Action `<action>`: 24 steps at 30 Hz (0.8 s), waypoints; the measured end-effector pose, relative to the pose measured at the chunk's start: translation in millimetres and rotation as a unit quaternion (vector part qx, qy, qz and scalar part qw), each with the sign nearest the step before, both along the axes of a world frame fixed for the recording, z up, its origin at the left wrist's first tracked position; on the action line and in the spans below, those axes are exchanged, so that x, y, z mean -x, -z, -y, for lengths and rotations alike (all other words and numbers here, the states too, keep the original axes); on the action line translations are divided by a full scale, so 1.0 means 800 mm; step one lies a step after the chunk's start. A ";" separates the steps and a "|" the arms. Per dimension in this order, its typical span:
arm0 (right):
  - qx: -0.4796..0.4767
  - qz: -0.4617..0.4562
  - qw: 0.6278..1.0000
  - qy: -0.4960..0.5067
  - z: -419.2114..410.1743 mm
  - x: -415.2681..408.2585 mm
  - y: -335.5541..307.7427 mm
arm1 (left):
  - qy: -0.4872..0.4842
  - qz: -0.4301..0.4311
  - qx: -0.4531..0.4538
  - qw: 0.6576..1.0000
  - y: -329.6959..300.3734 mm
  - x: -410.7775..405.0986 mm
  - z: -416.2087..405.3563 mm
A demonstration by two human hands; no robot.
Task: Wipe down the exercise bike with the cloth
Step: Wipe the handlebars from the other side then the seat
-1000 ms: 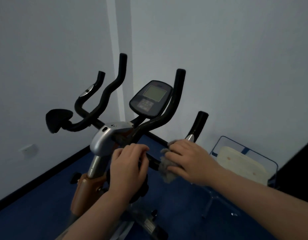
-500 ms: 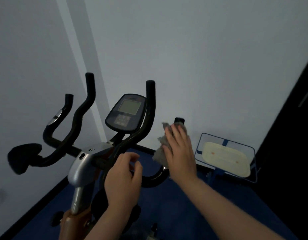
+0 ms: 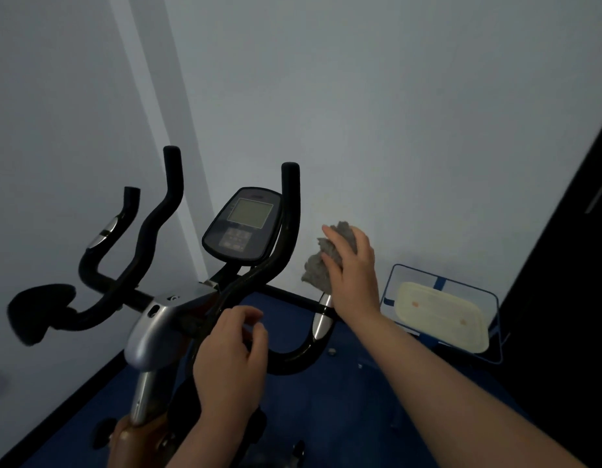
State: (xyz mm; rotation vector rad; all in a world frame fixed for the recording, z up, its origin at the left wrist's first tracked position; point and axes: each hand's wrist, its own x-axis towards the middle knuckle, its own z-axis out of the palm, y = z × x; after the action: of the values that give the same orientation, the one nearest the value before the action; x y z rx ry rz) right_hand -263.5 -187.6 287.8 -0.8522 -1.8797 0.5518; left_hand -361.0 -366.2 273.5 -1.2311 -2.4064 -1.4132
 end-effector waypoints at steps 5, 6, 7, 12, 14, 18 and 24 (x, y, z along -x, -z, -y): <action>0.157 -0.168 0.972 0.041 0.067 0.008 0.041 | -0.014 -0.002 0.003 1.000 0.000 -0.001 0.000; 0.159 -0.158 0.974 0.034 0.079 0.007 0.048 | -0.016 -0.006 0.001 1.000 -0.001 -0.001 0.000; 0.161 -0.152 0.975 0.023 0.081 0.004 0.050 | -0.019 -0.007 0.001 1.000 -0.001 -0.001 0.000; 0.190 -0.163 0.968 0.006 0.019 0.003 -0.001 | -0.027 -0.004 -0.003 1.000 0.002 -0.002 -0.001; 0.175 -0.171 0.969 0.011 0.026 0.008 -0.001 | -0.026 -0.001 -0.006 1.000 0.002 -0.001 -0.001; 0.183 -0.158 0.970 0.007 0.077 0.009 0.040 | -0.031 -0.005 -0.007 0.999 0.003 -0.002 -0.002; -0.126 0.128 0.984 -0.008 0.053 -0.012 0.037 | -0.035 -0.004 -0.020 0.999 0.006 -0.002 -0.003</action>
State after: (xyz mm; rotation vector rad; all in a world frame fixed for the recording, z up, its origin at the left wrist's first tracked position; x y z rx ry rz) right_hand -254.2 -230.1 258.4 -0.7673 -2.1367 0.2113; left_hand -359.8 -363.7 268.9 -1.1288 -2.3803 -1.4269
